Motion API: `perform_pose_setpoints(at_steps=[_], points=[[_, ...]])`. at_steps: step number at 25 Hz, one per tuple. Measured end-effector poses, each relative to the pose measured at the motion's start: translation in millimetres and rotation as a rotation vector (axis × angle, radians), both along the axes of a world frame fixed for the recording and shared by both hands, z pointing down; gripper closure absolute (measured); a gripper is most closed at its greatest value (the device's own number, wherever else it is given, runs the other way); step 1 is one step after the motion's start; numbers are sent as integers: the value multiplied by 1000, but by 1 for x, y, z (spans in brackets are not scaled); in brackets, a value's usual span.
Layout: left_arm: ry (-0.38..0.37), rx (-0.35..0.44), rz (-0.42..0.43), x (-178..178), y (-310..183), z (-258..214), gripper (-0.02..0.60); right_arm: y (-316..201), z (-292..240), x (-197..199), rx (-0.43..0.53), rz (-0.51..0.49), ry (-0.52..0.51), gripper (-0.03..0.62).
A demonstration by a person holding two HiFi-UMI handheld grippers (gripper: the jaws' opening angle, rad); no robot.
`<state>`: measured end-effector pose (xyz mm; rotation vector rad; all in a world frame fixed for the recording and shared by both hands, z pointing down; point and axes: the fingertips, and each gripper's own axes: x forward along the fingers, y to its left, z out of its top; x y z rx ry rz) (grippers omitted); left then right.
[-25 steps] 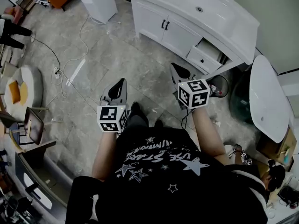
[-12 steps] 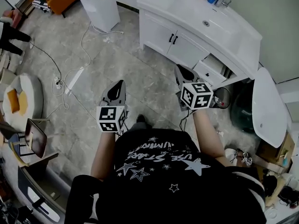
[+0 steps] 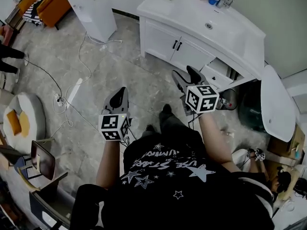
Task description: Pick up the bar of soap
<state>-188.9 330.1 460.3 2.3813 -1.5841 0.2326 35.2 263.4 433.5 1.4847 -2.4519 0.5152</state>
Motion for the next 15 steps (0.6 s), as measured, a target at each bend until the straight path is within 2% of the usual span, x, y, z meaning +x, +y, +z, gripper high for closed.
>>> perform_pose_setpoints(at_steps=[6, 15], points=[[-6, -40, 10, 1, -28, 12, 574, -40, 9, 3, -20, 29, -34, 258], [-46, -60, -20, -8, -102, 15, 574, -131, 23, -7, -45, -3, -75, 246]])
